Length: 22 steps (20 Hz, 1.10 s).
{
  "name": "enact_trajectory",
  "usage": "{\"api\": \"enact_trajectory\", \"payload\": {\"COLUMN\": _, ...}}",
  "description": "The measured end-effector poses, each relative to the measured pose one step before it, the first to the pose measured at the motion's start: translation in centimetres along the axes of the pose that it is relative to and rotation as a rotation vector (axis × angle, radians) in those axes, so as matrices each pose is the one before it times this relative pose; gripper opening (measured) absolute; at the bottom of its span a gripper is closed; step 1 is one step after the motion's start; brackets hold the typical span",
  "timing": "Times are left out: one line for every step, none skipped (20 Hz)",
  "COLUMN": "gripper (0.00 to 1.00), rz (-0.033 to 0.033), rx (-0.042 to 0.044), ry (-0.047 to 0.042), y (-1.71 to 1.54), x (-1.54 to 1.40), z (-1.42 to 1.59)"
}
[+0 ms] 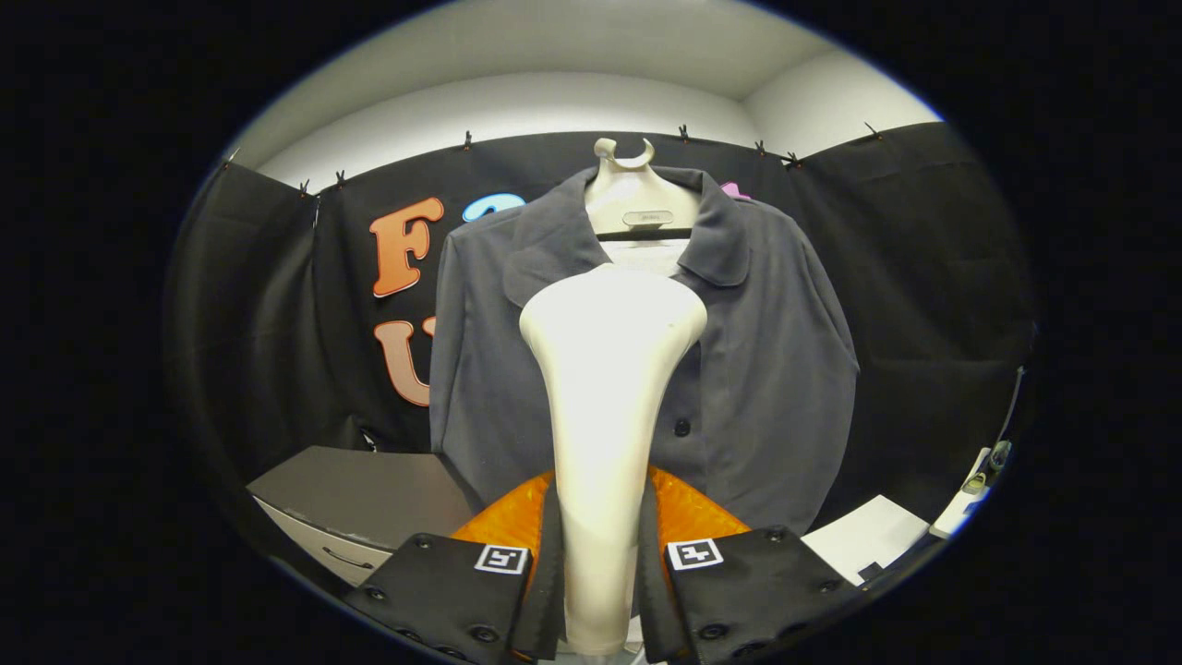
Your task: Iron the clothes twice with a garment steamer, once on the left side and once on the right side.
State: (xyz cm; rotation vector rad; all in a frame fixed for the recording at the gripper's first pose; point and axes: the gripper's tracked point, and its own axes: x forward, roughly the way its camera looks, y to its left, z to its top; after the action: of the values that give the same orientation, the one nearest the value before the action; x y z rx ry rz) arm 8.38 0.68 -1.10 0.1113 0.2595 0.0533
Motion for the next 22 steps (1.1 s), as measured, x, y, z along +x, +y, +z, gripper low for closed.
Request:
{"api": "enact_trajectory", "payload": {"gripper": 0.41, "rz": 0.00133, "rx": 0.00124, "ry": 0.00532, "y": -0.148, "x": 0.643, "z": -0.464}}
{"api": "enact_trajectory", "payload": {"gripper": 0.41, "rz": 0.00257, "rx": 0.00272, "ry": 0.00488, "y": -0.103, "x": 0.662, "z": -0.427}}
{"api": "enact_trajectory", "payload": {"gripper": 0.41, "rz": 0.00715, "rx": 0.00178, "ry": 0.00277, "y": -0.005, "x": 0.578, "z": -0.462}}
{"api": "enact_trajectory", "payload": {"gripper": 0.41, "rz": 0.01059, "rx": 0.00337, "ry": 0.00016, "y": 0.096, "x": 0.479, "z": -0.407}}
{"api": "enact_trajectory", "payload": {"gripper": 0.41, "rz": 0.01274, "rx": 0.0029, "ry": 0.00181, "y": 0.094, "x": 0.479, "z": -0.472}}
{"api": "enact_trajectory", "payload": {"gripper": 0.41, "rz": 0.00872, "rx": 0.00404, "ry": 0.00041, "y": 0.032, "x": 0.418, "z": -0.415}}
{"api": "enact_trajectory", "payload": {"gripper": 0.41, "rz": 0.00698, "rx": 0.00078, "ry": -0.01079, "y": -0.03, "x": 0.326, "z": -0.063}}
{"api": "enact_trajectory", "payload": {"gripper": 0.41, "rz": 0.00336, "rx": -0.00644, "ry": -0.00992, "y": -0.106, "x": 0.048, "z": -0.136}}
{"api": "enact_trajectory", "payload": {"gripper": 0.41, "rz": 0.0007, "rx": -0.01105, "ry": -0.00596, "y": -0.091, "x": 0.049, "z": -0.251}}
{"api": "enact_trajectory", "payload": {"gripper": 0.41, "rz": 0.00141, "rx": -0.01023, "ry": -0.00907, "y": -0.034, "x": -0.069, "z": -0.201}}
{"api": "enact_trajectory", "payload": {"gripper": 0.41, "rz": -0.00064, "rx": -0.00529, "ry": -0.01013, "y": -0.003, "x": 0.098, "z": -0.171}}
{"api": "enact_trajectory", "payload": {"gripper": 0.41, "rz": -0.00085, "rx": -0.00375, "ry": -0.00001, "y": -0.094, "x": 0.047, "z": -0.413}}
{"api": "enact_trajectory", "payload": {"gripper": 0.41, "rz": 0.00101, "rx": 0.00135, "ry": 0.00707, "y": -0.041, "x": -0.009, "z": -0.567}}
{"api": "enact_trajectory", "payload": {"gripper": 0.41, "rz": 0.00344, "rx": 0.00745, "ry": 0.00614, "y": 0.017, "x": -0.186, "z": -0.573}}
{"api": "enact_trajectory", "payload": {"gripper": 0.41, "rz": 0.00243, "rx": 0.006, "ry": 0.01104, "y": -0.063, "x": -0.125, "z": -0.74}}
{"api": "enact_trajectory", "payload": {"gripper": 0.41, "rz": 0.00274, "rx": 0.00436, "ry": 0.00908, "y": -0.072, "x": -0.199, "z": -0.686}}
{"api": "enact_trajectory", "payload": {"gripper": 0.41, "rz": 0.00159, "rx": 0.00305, "ry": 0.00283, "y": -0.054, "x": -0.298, "z": -0.527}}
{"api": "enact_trajectory", "payload": {"gripper": 0.41, "rz": -0.00382, "rx": -0.00331, "ry": -0.00406, "y": -0.215, "x": -0.138, "z": -0.371}}
{"api": "enact_trajectory", "payload": {"gripper": 0.41, "rz": -0.00738, "rx": -0.00775, "ry": -0.0009, "y": -0.231, "x": -0.027, "z": -0.554}}
{"api": "enact_trajectory", "payload": {"gripper": 0.41, "rz": -0.00601, "rx": -0.00548, "ry": -0.00098, "y": -0.113, "x": -0.057, "z": -0.524}}
{"api": "enact_trajectory", "payload": {"gripper": 0.41, "rz": -0.0005, "rx": -0.00061, "ry": 0.00304, "y": -0.062, "x": 0.011, "z": -0.636}}
{"api": "enact_trajectory", "payload": {"gripper": 0.41, "rz": 0.00158, "rx": 0.00455, "ry": 0.00465, "y": -0.027, "x": 0.041, "z": -0.752}}
